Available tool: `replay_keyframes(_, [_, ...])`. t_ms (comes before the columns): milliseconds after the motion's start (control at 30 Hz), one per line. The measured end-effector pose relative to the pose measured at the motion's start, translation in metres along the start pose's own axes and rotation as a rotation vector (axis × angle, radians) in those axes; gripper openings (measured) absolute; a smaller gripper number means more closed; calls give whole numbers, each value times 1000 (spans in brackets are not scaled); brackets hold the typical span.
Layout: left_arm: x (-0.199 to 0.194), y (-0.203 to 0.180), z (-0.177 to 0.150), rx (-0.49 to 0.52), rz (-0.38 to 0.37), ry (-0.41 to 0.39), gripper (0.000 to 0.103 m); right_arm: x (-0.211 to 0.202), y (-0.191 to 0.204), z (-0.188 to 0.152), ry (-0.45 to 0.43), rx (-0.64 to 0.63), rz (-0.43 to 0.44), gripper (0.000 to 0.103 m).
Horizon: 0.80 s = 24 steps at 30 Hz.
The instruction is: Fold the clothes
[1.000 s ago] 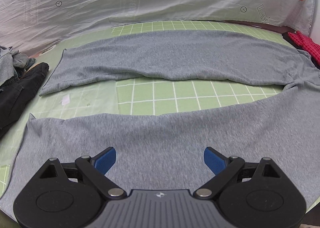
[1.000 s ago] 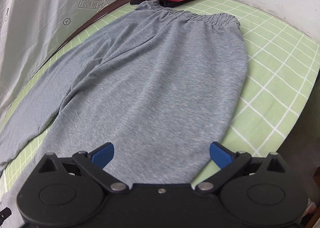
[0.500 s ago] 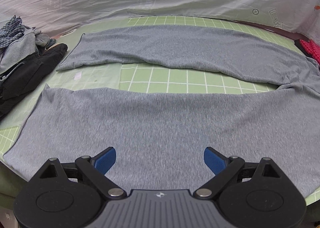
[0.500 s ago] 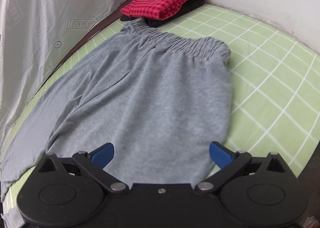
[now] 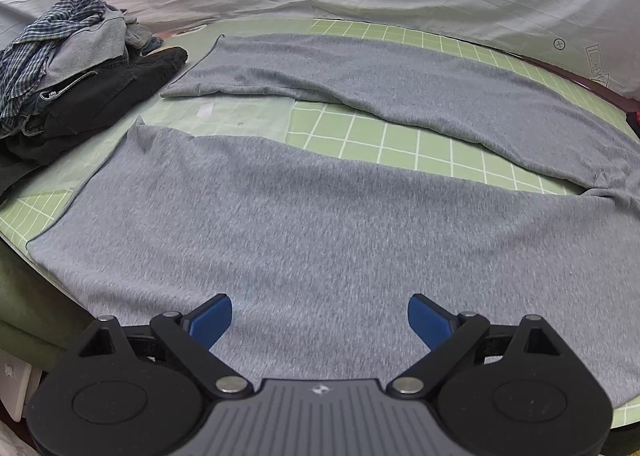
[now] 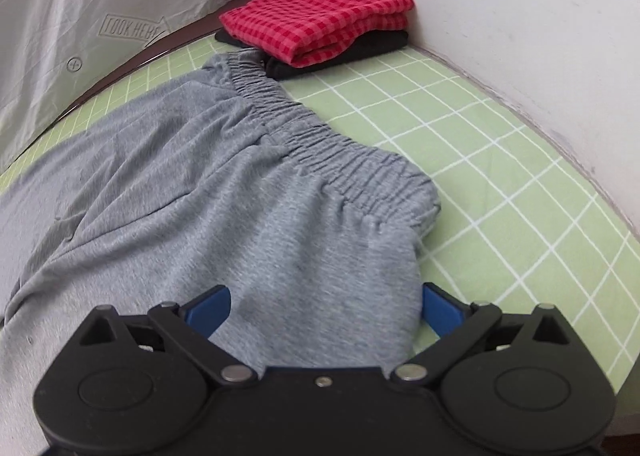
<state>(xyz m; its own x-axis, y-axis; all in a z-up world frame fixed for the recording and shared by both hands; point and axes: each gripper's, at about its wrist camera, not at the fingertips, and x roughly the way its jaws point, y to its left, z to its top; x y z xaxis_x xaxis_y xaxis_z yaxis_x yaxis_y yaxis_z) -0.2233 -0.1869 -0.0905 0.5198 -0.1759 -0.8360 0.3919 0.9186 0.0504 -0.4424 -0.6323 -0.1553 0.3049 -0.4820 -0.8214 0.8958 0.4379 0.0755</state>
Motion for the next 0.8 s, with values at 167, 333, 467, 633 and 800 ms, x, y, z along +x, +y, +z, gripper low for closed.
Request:
replay_keyframes(167, [12,26,14,-8,-16,-13,95,-6,1,5,-20,25,-32,26])
replay_keyframes(333, [32,77,34,-55,5,-12,94,-17,-8,0,-19,208,-17,6])
replay_keyframes(467, [46,139,47,-138,127,-34,94,-21,13,-5,-20,195,-84,6])
replay_keyframes(633, [65,216,53,-235,278,-43,94,-21,28,-8,-25,220,-122,6])
replay_keyframes(800, [94,254,58,-245,250,-14,94,-21,43,-12,-30,248,-156,6])
